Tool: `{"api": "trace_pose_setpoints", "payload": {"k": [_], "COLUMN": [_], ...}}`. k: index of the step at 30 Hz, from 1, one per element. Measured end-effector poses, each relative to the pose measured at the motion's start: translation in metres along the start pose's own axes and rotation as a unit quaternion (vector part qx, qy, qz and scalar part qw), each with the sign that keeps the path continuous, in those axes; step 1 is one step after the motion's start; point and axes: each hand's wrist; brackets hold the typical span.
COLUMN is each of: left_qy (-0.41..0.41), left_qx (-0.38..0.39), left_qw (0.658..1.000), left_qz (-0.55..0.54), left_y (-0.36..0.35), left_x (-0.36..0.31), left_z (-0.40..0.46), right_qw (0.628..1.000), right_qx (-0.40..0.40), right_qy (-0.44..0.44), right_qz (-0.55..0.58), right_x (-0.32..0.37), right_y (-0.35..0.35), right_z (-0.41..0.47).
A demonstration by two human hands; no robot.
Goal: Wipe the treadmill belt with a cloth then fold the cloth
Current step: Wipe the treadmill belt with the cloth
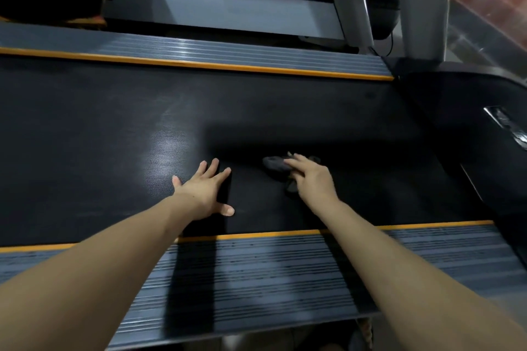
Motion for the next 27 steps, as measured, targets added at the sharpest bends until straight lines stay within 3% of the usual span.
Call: {"api": "trace_pose_setpoints", "payload": {"k": [2,6,10,13,17,20,22,27], "left_qy": [0.0,-0.002,-0.005,-0.007,-0.011,-0.009,-0.01,-0.016], "left_qx": [-0.002,0.001,-0.001,-0.002,-0.002,-0.004,-0.002,-0.015], "left_qw": [1.0,1.0,1.0,1.0,1.0,1.0,1.0,1.0], "left_qz": [0.001,0.0,0.008,0.007,0.002,0.005,0.011,0.006], "left_y": [0.0,0.0,-0.001,-0.002,-0.002,-0.002,-0.002,-0.003], "left_x": [0.0,0.001,0.003,0.004,0.004,0.004,0.004,0.005], "left_z": [0.0,0.001,0.002,0.002,0.003,0.002,0.003,0.0], "right_qw": [1.0,0.995,0.992,0.994,0.986,0.977,0.978,0.997], "right_qx": [-0.005,0.022,0.048,0.024,-0.046,-0.047,-0.049,0.021], "right_qy": [-0.016,0.093,0.11,0.057,-0.125,-0.182,-0.177,-0.065], "right_qz": [0.009,-0.04,-0.039,-0.088,-0.096,-0.1,-0.095,-0.03], "right_x": [0.016,0.035,0.029,0.003,-0.054,-0.04,-0.007,0.05], "right_y": [-0.008,-0.018,-0.002,0.015,0.06,0.061,0.04,-0.004], "right_z": [-0.012,-0.07,-0.064,-0.05,-0.044,-0.047,-0.053,-0.069]}}
Point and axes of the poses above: each hand's wrist, its own z-axis towards the middle knuckle, its own y-axis out of the back of the hand, x = y × z, and after that the axes turned 8 degrees about -z, right-handed
